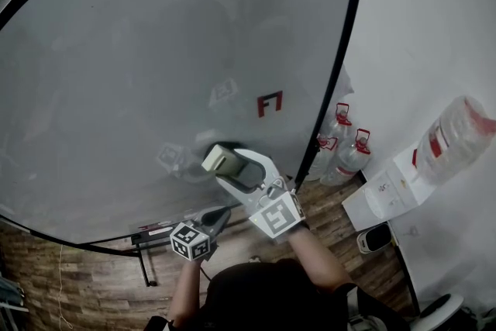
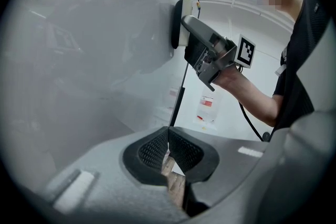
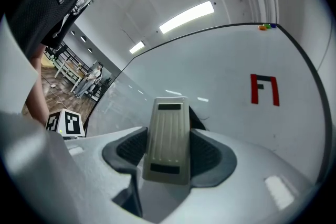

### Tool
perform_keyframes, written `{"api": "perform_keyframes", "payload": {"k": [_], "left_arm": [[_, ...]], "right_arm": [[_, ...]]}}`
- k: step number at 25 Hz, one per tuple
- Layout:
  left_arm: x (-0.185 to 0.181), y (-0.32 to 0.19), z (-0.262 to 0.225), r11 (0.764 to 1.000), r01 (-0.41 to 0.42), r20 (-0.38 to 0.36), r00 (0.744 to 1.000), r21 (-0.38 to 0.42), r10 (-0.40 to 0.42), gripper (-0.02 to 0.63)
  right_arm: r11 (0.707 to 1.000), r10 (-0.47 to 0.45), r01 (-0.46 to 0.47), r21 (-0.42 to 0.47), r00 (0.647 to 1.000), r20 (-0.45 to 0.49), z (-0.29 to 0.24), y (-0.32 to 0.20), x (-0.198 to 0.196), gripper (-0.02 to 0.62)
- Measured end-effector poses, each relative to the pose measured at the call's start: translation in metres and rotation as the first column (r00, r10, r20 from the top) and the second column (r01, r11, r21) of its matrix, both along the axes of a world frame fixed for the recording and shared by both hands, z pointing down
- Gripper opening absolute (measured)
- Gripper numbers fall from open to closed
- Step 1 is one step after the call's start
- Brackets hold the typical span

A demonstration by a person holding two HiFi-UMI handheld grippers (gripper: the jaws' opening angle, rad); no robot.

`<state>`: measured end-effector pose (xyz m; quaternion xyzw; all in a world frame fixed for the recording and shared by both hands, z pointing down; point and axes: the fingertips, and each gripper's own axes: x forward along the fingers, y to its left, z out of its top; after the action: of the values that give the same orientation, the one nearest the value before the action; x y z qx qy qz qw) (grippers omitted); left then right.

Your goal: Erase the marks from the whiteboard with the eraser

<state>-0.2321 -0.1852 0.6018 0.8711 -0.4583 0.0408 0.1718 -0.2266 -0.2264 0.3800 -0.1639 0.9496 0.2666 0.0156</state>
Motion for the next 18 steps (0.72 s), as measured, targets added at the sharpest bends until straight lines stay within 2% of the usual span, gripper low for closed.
{"api": "perform_keyframes", "payload": {"k": [7,11,18], "left_arm": [[0.028,-0.011,-0.009,1.0,0.012,0.013,1.0,0.001,-0.012,0.012],[0.055,-0.024,-0.013,1.0,0.011,0.017,1.0,0.008,-0.011,0.012],[0.08,-0.035,-0.015,1.0,0.027,-0.011,1.0,0.014,-0.027,0.012]], "right_arm": [[1.0,0.012,-0.011,-0.015,0.997,0.077,-0.024,-0.035,0.052,0.255],[0.999,0.008,-0.002,-0.043,0.988,0.157,-0.034,-0.059,0.09,0.255],[0.998,0.019,-0.008,-0.056,0.982,0.188,-0.038,-0.084,0.124,0.255]]}}
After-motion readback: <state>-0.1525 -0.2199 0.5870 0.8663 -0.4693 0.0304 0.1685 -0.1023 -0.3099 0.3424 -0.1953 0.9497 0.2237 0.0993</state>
